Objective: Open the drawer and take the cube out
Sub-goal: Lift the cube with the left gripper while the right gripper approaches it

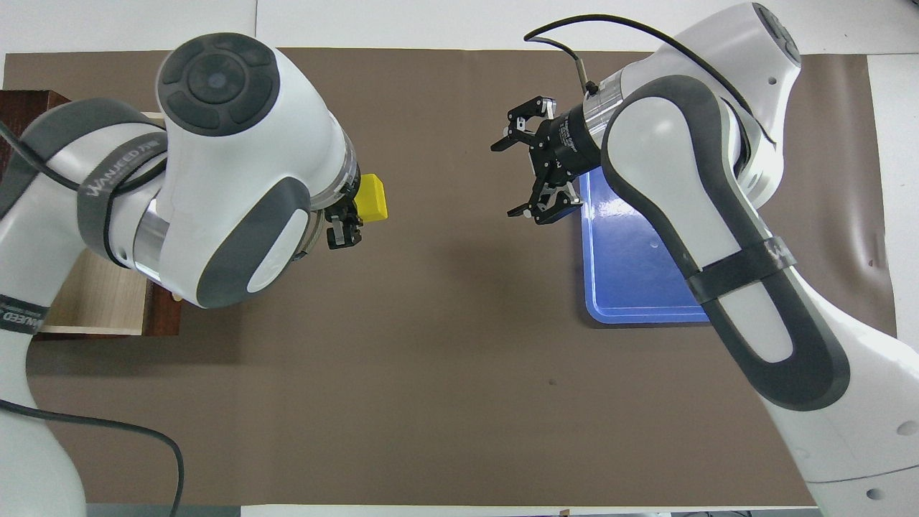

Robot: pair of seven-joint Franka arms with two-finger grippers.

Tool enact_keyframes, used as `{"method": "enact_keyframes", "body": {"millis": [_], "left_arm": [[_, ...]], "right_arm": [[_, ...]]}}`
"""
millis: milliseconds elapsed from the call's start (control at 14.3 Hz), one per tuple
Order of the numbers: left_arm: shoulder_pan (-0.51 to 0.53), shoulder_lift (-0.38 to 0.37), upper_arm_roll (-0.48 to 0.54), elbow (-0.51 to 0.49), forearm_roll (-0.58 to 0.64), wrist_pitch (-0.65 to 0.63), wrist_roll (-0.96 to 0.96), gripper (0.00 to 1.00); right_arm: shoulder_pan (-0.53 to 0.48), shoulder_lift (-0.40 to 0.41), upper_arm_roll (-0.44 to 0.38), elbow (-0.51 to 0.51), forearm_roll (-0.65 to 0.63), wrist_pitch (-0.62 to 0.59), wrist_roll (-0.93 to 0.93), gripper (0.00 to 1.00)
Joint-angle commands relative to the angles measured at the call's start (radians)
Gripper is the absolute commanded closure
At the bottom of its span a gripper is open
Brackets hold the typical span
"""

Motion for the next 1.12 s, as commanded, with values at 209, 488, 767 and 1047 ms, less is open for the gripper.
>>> {"method": "enact_keyframes", "body": {"millis": [209,488,767,1047], "left_arm": [[-0.009,0.042,-0.029,0.002,0.036,0.035,-0.039,1.00],[-0.020,0.056,-0.068,-0.001,0.094,0.047,-0.113,1.00],[-0.022,0.062,-0.075,-0.006,0.103,0.047,-0.118,1.00],[-0.020,0.063,-0.075,-0.004,0.100,0.053,-0.124,1.00]], "right_arm": [[0.025,-0.073,-0.014,-0.114,0.004,0.068,-0.049,0.00],[-0.007,-0.052,-0.010,-0.053,0.026,-0.002,-0.086,0.00],[-0.004,0.034,-0.010,0.054,0.056,-0.040,-0.066,0.01],[0.040,0.070,-0.012,0.107,0.058,-0.027,-0.005,0.01]]}}
